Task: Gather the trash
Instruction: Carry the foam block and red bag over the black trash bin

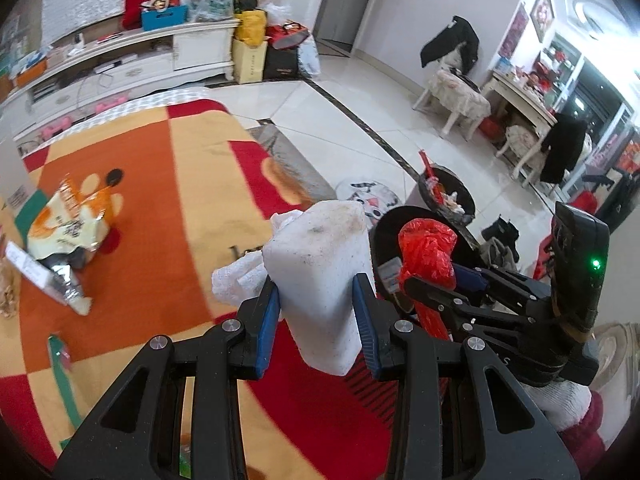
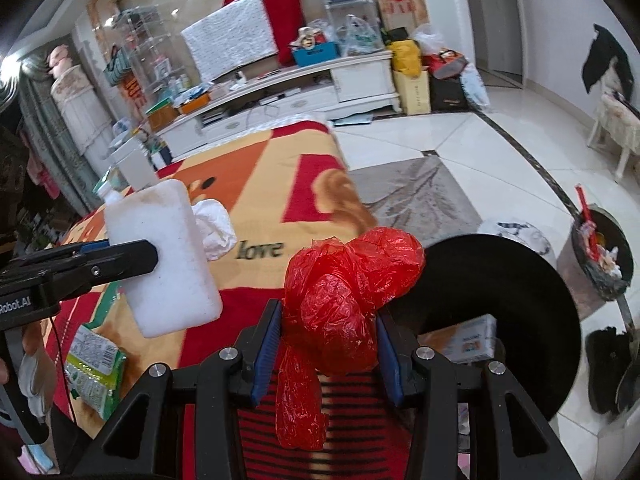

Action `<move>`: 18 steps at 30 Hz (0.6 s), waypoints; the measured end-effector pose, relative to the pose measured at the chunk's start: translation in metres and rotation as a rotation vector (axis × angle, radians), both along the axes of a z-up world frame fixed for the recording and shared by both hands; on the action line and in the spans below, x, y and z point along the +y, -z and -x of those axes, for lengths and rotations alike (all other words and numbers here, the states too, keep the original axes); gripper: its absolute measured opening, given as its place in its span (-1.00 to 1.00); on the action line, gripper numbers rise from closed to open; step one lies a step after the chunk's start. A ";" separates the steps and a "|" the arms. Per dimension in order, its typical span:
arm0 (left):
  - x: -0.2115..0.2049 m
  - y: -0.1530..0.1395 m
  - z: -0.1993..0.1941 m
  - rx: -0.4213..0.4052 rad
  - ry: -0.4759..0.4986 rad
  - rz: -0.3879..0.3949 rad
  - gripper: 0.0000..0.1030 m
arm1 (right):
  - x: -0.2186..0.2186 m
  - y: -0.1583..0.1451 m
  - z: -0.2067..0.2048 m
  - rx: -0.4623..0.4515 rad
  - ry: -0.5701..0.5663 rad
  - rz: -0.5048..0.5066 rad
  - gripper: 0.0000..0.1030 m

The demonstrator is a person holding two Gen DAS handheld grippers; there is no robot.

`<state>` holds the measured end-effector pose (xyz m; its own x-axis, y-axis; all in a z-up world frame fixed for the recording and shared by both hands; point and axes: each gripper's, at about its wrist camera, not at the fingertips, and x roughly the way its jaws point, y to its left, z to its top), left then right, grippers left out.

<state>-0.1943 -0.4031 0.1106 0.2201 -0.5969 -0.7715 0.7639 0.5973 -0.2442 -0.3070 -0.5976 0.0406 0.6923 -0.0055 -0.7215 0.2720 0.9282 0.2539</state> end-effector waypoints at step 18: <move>-0.072 0.014 0.019 0.058 0.096 -0.015 -0.35 | -0.065 0.014 0.036 0.044 0.149 0.007 -0.18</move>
